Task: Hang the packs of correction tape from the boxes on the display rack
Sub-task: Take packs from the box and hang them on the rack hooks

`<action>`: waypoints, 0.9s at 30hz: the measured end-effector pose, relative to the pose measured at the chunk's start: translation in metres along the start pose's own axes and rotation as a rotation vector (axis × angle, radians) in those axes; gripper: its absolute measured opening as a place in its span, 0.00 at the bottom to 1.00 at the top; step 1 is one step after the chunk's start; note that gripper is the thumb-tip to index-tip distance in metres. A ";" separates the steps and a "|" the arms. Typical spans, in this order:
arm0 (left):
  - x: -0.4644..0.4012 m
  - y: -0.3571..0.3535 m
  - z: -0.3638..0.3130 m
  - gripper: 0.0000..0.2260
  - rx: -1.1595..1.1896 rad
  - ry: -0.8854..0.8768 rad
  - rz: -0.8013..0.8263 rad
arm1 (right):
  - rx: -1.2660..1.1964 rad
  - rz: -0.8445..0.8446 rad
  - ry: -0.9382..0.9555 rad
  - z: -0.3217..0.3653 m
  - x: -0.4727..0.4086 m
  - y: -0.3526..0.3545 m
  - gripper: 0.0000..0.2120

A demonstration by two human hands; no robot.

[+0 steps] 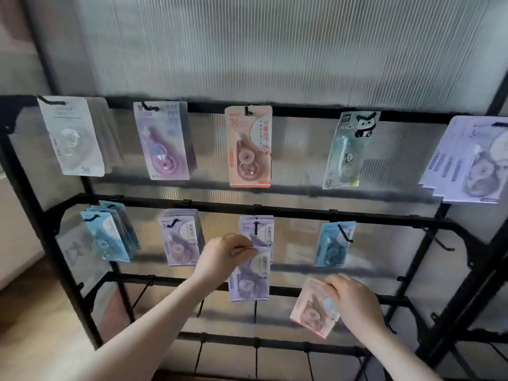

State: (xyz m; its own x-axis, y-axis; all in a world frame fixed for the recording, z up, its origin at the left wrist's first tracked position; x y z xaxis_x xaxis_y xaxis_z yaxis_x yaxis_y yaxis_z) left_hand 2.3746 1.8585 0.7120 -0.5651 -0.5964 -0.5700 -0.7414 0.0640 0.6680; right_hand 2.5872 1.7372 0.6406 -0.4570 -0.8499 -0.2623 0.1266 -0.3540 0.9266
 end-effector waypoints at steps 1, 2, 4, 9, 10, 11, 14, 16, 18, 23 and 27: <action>-0.006 0.002 -0.005 0.07 -0.008 -0.003 -0.016 | -0.009 -0.005 0.015 -0.003 -0.001 0.005 0.12; -0.013 0.003 -0.009 0.07 -0.015 -0.004 -0.032 | -0.021 -0.006 0.029 -0.007 -0.002 0.009 0.12; -0.024 0.002 -0.016 0.07 -0.024 0.005 -0.057 | -0.026 0.013 0.052 -0.014 -0.004 0.015 0.13; -0.039 -0.015 -0.018 0.07 -0.080 0.028 -0.050 | -0.009 0.055 0.104 -0.032 -0.012 0.023 0.14; -0.040 -0.019 -0.017 0.07 -0.092 0.035 -0.055 | 0.000 0.058 0.109 -0.036 -0.014 0.024 0.13; -0.040 -0.020 -0.015 0.07 -0.100 0.049 -0.057 | 0.006 0.052 0.114 -0.038 -0.016 0.026 0.13; -0.039 -0.022 -0.009 0.07 -0.121 0.077 -0.073 | -0.010 0.036 0.132 -0.042 -0.020 0.030 0.11; -0.040 -0.022 -0.008 0.07 -0.140 0.071 -0.067 | -0.030 0.037 0.147 -0.043 -0.023 0.032 0.11; -0.042 -0.019 -0.004 0.07 -0.164 0.061 -0.061 | -0.047 0.038 0.160 -0.042 -0.026 0.033 0.11; -0.045 -0.019 0.009 0.06 -0.171 0.084 -0.017 | -0.053 0.036 0.187 -0.036 -0.032 0.030 0.11; -0.050 -0.022 0.011 0.06 -0.167 0.053 0.013 | -0.087 0.021 0.209 -0.032 -0.036 0.030 0.11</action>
State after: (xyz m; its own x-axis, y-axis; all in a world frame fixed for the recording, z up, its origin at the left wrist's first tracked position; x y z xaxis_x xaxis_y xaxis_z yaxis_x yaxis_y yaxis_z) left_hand 2.4152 1.8954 0.7209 -0.5511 -0.6383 -0.5375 -0.6610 -0.0592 0.7480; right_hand 2.6356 1.7450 0.6692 -0.2626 -0.9166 -0.3016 0.2141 -0.3601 0.9080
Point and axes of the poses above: each hand's wrist, its own x-axis away from the middle knuckle, its own y-axis out of the back of the hand, z = x × y, the point moved 10 cm from there along -x, towards the middle knuckle, and after that the axes turned 9 degrees about -y, right-handed, at the moved point
